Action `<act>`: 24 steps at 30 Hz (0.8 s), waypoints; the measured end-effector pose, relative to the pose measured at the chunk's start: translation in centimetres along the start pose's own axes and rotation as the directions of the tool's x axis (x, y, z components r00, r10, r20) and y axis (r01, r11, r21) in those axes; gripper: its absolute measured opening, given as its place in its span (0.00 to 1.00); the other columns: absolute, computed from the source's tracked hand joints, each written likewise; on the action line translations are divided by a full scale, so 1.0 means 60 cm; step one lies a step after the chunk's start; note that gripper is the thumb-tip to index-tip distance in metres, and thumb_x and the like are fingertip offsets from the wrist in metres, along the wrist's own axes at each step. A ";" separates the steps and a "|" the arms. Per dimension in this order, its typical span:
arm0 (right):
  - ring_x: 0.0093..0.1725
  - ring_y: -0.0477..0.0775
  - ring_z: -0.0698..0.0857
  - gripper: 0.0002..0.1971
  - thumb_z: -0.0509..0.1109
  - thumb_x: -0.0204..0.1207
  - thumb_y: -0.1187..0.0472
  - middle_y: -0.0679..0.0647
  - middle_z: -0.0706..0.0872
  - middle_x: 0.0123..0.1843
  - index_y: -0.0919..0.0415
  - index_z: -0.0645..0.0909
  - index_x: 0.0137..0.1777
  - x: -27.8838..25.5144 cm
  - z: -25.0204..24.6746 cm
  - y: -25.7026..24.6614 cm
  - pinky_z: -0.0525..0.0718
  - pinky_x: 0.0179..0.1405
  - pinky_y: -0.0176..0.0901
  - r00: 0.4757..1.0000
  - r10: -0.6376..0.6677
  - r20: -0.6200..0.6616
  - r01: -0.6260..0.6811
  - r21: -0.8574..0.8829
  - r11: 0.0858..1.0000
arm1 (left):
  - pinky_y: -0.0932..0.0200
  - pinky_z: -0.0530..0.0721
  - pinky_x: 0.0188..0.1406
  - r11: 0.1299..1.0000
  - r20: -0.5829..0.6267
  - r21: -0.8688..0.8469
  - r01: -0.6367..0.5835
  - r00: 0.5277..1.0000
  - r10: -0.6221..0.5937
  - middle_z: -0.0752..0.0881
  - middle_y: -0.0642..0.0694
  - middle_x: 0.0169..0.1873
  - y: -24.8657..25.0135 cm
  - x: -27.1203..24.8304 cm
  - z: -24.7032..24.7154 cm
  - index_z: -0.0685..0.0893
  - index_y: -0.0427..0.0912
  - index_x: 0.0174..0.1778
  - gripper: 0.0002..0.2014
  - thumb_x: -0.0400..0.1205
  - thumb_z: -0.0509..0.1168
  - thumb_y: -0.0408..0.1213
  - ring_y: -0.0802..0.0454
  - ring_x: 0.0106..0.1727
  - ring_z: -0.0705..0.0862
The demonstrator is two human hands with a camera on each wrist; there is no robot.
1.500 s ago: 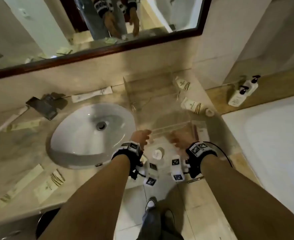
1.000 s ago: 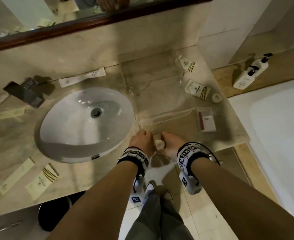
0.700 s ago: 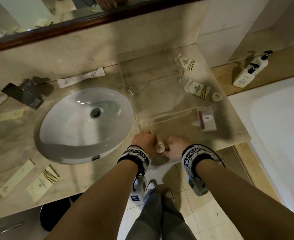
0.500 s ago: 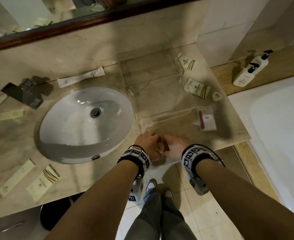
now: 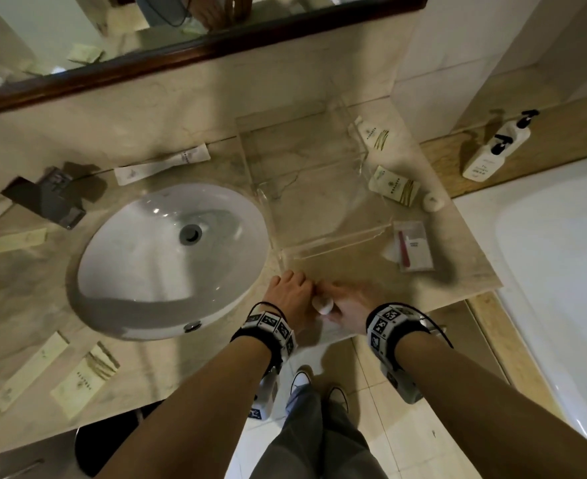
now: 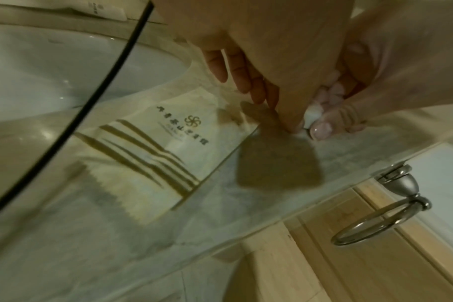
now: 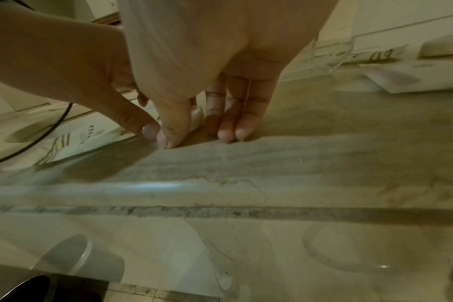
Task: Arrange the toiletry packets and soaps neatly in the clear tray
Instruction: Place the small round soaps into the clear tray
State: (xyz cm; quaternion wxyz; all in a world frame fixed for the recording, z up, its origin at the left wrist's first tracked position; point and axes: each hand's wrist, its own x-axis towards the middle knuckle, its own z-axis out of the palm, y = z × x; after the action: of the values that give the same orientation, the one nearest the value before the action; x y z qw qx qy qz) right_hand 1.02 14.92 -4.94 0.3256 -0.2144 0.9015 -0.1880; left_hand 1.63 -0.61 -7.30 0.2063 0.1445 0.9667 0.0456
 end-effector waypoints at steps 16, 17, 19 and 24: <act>0.54 0.63 0.85 0.21 0.69 0.75 0.48 0.56 0.86 0.55 0.55 0.70 0.64 0.022 -0.257 0.033 0.78 0.43 0.48 0.952 0.123 -0.279 -0.188 -0.220 0.957 | 0.48 0.77 0.64 0.986 -0.141 -0.114 -0.119 0.985 0.102 0.84 0.48 0.60 0.025 0.166 -0.218 0.80 0.48 0.64 0.21 0.79 0.66 0.55 0.45 0.63 0.79; 0.54 0.63 0.85 0.21 0.69 0.75 0.47 0.57 0.86 0.55 0.54 0.70 0.64 0.031 -0.259 0.043 0.76 0.42 0.47 0.953 0.136 -0.269 -0.195 -0.207 0.959 | 0.48 0.77 0.65 0.986 -0.122 -0.127 -0.109 0.988 0.093 0.84 0.48 0.60 0.025 0.179 -0.216 0.80 0.48 0.64 0.21 0.79 0.66 0.54 0.44 0.63 0.79; 0.53 0.63 0.85 0.21 0.69 0.74 0.45 0.57 0.86 0.54 0.54 0.70 0.62 0.063 -0.267 0.070 0.75 0.41 0.46 0.962 0.137 -0.236 -0.183 -0.190 0.965 | 0.48 0.77 0.65 0.986 -0.088 -0.151 -0.077 0.994 0.064 0.85 0.48 0.60 0.027 0.214 -0.213 0.80 0.48 0.64 0.20 0.80 0.66 0.54 0.44 0.64 0.79; 0.54 0.60 0.83 0.17 0.67 0.74 0.49 0.51 0.85 0.57 0.49 0.70 0.61 0.144 -0.298 0.132 0.80 0.47 0.46 0.990 0.114 -0.081 -0.130 -0.237 0.963 | 0.50 0.80 0.63 0.953 0.058 -0.287 0.094 0.995 -0.081 0.86 0.47 0.60 0.030 0.286 -0.195 0.81 0.48 0.67 0.17 0.82 0.64 0.46 0.45 0.62 0.83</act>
State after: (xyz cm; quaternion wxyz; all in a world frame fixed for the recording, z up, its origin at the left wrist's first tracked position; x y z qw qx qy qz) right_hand -19.00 20.72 -0.25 0.2777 -0.1902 0.9395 -0.0633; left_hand -17.68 5.90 -3.00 0.2490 0.0709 0.9501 0.1739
